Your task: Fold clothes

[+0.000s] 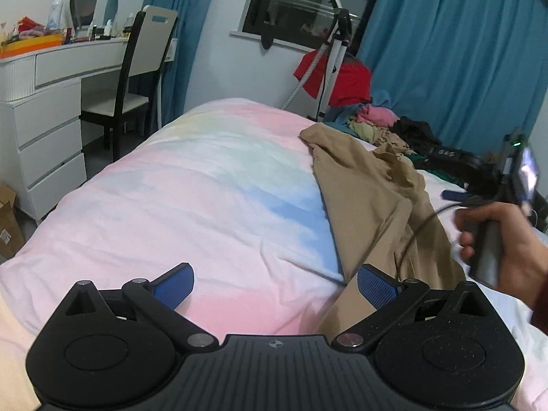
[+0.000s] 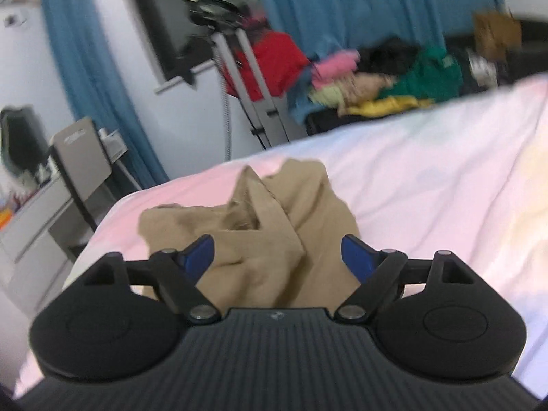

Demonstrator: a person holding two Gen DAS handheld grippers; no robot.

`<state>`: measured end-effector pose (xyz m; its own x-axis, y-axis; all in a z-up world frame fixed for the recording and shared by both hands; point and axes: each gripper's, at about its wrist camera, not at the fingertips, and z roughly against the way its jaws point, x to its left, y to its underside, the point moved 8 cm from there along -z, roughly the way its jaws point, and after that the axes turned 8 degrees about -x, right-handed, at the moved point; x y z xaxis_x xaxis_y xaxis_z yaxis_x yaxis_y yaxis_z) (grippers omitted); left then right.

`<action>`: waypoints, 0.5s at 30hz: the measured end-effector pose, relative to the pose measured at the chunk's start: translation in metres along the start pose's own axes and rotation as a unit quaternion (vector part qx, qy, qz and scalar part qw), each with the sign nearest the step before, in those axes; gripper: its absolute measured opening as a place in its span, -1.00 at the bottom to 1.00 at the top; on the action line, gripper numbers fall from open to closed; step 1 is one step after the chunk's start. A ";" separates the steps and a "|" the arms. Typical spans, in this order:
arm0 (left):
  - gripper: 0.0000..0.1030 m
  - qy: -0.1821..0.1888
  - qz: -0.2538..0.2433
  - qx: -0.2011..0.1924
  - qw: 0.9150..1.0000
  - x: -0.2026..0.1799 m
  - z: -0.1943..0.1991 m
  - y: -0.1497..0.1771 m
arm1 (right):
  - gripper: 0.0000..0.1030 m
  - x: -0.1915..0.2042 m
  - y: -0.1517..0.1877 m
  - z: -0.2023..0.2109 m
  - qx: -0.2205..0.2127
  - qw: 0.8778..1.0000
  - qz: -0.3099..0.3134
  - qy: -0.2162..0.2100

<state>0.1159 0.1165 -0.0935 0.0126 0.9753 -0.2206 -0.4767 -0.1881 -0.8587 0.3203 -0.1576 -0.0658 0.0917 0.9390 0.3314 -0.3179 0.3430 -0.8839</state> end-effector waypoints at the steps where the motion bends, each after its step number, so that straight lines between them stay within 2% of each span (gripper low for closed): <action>1: 0.99 0.002 -0.005 -0.002 1.000 -0.001 0.003 0.000 | 0.61 0.004 -0.002 0.015 0.000 1.000 0.009 -0.007; 4: 0.99 0.004 -0.020 -0.008 1.000 -0.005 0.014 0.000 | 0.61 0.012 -0.009 0.054 -0.001 1.000 0.024 -0.019; 7: 0.99 0.008 -0.031 -0.015 0.999 -0.009 0.025 -0.002 | 0.61 0.019 -0.005 0.111 -0.001 0.999 0.037 -0.029; 12: 0.99 0.015 -0.052 -0.031 0.998 -0.021 0.050 -0.007 | 0.61 0.027 0.033 0.215 0.004 0.998 0.042 -0.047; 15: 0.99 0.020 -0.061 -0.033 0.997 -0.028 0.063 -0.008 | 0.61 0.030 0.055 0.261 0.008 0.997 0.034 -0.066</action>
<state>0.0638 0.0982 -0.0515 0.1039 0.9861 -0.1293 -0.4104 -0.0759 -0.9087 0.0594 -0.1174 -0.0181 -0.0565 0.9485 0.3118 -0.3335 0.2764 -0.9013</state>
